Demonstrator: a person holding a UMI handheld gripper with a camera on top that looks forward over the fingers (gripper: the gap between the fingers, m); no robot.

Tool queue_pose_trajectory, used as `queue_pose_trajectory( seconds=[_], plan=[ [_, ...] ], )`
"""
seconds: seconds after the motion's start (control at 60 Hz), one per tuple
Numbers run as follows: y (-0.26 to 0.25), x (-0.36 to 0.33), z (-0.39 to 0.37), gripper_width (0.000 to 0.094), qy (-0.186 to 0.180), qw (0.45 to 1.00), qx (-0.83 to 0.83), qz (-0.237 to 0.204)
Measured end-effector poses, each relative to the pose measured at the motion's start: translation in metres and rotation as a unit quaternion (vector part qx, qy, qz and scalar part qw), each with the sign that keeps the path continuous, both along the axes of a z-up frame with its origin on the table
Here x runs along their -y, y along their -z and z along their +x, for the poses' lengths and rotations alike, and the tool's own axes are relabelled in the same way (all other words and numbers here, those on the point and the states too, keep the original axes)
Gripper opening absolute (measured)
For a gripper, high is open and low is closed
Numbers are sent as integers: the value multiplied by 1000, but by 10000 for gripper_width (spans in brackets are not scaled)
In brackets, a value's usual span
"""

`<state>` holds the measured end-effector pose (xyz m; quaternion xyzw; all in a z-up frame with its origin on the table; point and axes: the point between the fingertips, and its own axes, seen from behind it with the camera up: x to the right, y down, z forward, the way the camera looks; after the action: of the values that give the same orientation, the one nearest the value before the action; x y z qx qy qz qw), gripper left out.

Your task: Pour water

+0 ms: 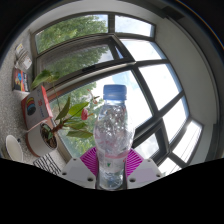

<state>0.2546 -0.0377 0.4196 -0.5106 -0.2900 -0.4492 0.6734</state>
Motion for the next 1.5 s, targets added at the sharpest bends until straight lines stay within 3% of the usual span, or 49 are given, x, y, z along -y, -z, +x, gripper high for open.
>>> queue_pose_trajectory(
  seconds=[0.15, 0.25, 0.367, 0.667, 0.7, 0.767, 0.917, 0.983, 1.033, 1.083, 1.267, 1.5],
  plan=[
    [32, 6, 35, 301, -76, 937, -341, -26],
    [89, 1, 46, 303, -98, 887, -446, -60],
    [191, -9, 50, 302, -90, 841, -518, -124],
    [347, -18, 56, 303, -68, 817, -527, -225],
    [337, -21, 53, 304, -87, 826, -519, -204],
    [341, -18, 51, 309, -89, 834, -502, -211],
    [341, -16, 55, 468, -81, 816, -532, -210],
    [351, -14, 55, 623, -70, 806, -539, -234],
    [355, -8, 52, 862, -67, 800, -541, -249],
    [353, 0, 53, 827, -61, 799, -543, -251],
    [327, 53, 57, 858, -26, 814, -527, -243],
    [291, 170, 41, 860, 23, 819, -522, -238]
  ],
)
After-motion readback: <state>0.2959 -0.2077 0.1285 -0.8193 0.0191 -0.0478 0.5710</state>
